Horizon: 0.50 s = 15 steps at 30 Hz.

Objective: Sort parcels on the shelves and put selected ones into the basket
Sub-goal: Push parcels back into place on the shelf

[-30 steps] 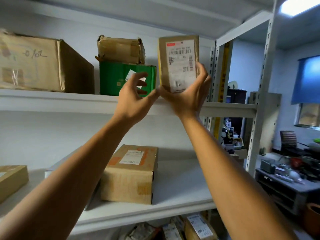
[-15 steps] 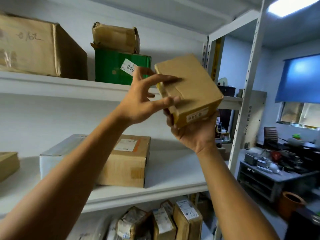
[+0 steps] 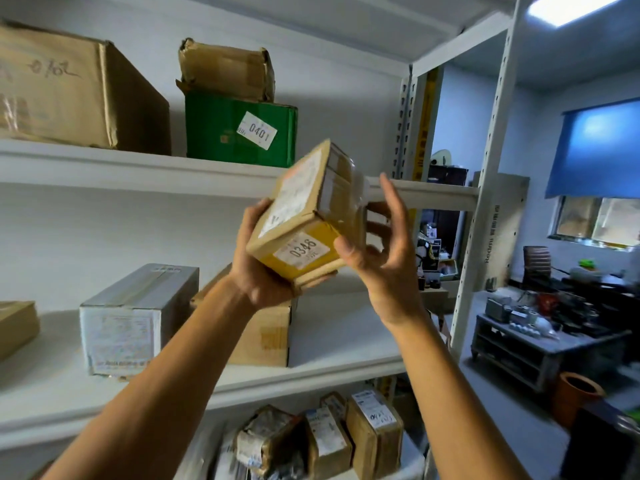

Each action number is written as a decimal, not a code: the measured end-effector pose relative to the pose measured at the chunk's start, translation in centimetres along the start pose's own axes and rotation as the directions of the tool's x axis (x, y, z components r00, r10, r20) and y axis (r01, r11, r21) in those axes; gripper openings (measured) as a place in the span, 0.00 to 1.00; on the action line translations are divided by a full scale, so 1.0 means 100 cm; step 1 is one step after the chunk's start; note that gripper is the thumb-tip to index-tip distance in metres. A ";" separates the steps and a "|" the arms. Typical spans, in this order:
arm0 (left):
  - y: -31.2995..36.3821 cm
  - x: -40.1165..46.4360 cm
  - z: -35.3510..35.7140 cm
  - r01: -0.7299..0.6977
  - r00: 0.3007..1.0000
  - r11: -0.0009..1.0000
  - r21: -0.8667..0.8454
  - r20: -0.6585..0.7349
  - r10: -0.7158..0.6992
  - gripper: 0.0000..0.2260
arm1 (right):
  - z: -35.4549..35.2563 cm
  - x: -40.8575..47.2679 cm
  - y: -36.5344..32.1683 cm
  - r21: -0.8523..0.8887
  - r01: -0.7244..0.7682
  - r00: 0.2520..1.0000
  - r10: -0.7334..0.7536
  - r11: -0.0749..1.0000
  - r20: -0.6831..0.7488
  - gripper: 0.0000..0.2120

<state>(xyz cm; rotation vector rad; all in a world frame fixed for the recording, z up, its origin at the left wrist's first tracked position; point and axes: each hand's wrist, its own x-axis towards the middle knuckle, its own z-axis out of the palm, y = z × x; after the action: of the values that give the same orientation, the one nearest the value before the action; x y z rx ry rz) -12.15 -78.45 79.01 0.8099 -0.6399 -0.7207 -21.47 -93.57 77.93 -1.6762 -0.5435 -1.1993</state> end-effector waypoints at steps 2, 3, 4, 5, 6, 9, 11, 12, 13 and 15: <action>-0.010 0.002 -0.002 0.074 0.997 0.997 -0.020 -0.021 -0.074 0.35 | 0.004 -0.003 0.003 -0.050 0.012 0.999 -0.014 0.999 -0.041 0.44; -0.014 0.004 -0.004 0.084 0.996 0.996 -0.027 -0.027 -0.084 0.35 | 0.005 -0.003 0.004 -0.091 0.022 0.998 -0.028 0.996 -0.061 0.43; -0.016 0.004 -0.002 0.078 0.997 0.997 -0.026 -0.026 -0.079 0.35 | 0.006 -0.003 0.004 -0.119 0.032 0.996 -0.042 0.992 -0.082 0.43; -0.015 0.003 0.000 0.056 0.998 0.998 -0.021 -0.038 -0.057 0.35 | 0.006 -0.004 0.004 -0.139 0.040 0.993 -0.055 0.989 -0.105 0.45; -0.013 0.002 0.005 0.028 0.998 1.000 -0.008 -0.053 -0.028 0.34 | 0.006 -0.004 0.004 -0.181 0.059 0.986 -0.085 0.982 -0.143 0.47; 0.002 0.005 0.022 -0.116 0.984 0.969 0.220 -0.105 0.142 0.32 | 0.005 -0.006 0.005 -0.378 0.137 0.932 -0.249 0.916 -0.264 0.57; 0.009 0.012 0.038 -0.225 0.935 0.880 0.418 -0.160 0.315 0.33 | 0.008 -0.004 0.001 -0.444 0.153 0.890 -0.319 0.883 -0.327 0.59; 0.012 0.017 0.047 -0.275 0.888 0.813 0.514 -0.188 0.420 0.30 | 0.010 0.001 0.000 -0.477 0.172 0.869 -0.361 0.862 -0.339 0.59; 0.016 0.021 0.055 -0.324 0.826 0.723 0.611 -0.190 0.531 0.25 | 0.012 0.007 0.000 -0.516 0.188 0.853 -0.399 0.836 -0.336 0.59; 0.026 0.029 0.068 -0.388 0.737 0.552 0.737 -0.112 0.667 0.19 | 0.014 0.024 0.005 -0.563 0.180 0.854 -0.413 0.806 -0.317 0.57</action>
<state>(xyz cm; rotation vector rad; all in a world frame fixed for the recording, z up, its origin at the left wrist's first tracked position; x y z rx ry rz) -14.61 -82.16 85.43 1.3039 -0.7480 0.3082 -19.40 -92.99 79.79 -1.7098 -0.2198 -2.0385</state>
